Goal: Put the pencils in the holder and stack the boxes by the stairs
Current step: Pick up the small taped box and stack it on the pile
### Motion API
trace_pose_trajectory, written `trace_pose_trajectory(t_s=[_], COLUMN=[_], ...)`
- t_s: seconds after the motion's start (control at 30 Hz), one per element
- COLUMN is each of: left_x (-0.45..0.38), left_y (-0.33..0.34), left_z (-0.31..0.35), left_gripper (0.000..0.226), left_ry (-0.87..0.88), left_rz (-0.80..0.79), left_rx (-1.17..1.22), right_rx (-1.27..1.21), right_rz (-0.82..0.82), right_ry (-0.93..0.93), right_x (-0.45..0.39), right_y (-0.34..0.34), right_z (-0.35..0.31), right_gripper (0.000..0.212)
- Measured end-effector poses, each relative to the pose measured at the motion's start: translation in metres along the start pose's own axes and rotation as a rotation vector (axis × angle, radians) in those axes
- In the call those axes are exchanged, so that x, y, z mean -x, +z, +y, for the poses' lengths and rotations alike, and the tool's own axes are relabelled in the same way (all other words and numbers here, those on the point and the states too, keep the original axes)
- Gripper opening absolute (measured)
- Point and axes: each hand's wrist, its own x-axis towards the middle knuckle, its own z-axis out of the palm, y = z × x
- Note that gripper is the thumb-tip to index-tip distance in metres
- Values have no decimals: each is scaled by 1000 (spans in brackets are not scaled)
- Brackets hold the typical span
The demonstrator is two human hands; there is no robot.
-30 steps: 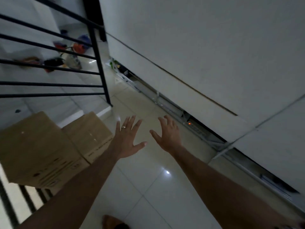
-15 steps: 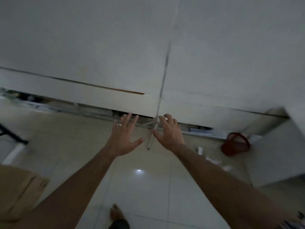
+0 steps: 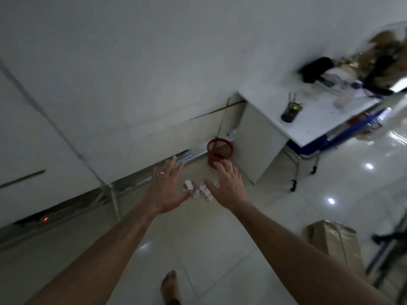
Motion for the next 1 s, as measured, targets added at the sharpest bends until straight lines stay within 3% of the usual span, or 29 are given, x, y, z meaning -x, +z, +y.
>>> trace_pose_trajectory(t_s=[0.27, 0.4, 0.67, 1.0], left_x=[-134, -186, -247, -313], left_y=[57, 104, 189, 267], left_z=[133, 238, 417, 578], left_gripper=[97, 95, 95, 102], left_ry=[402, 562, 702, 901], left_rz=[-221, -305, -424, -653], left_rx=[-14, -9, 65, 65], right_rx=[-16, -5, 27, 5], right_rz=[193, 266, 264, 368], right_ry=[391, 577, 792, 1084], right_x=[19, 52, 100, 141], right_y=[-47, -76, -125, -171], right_z=[156, 251, 421, 549], right_gripper=[63, 64, 61, 58])
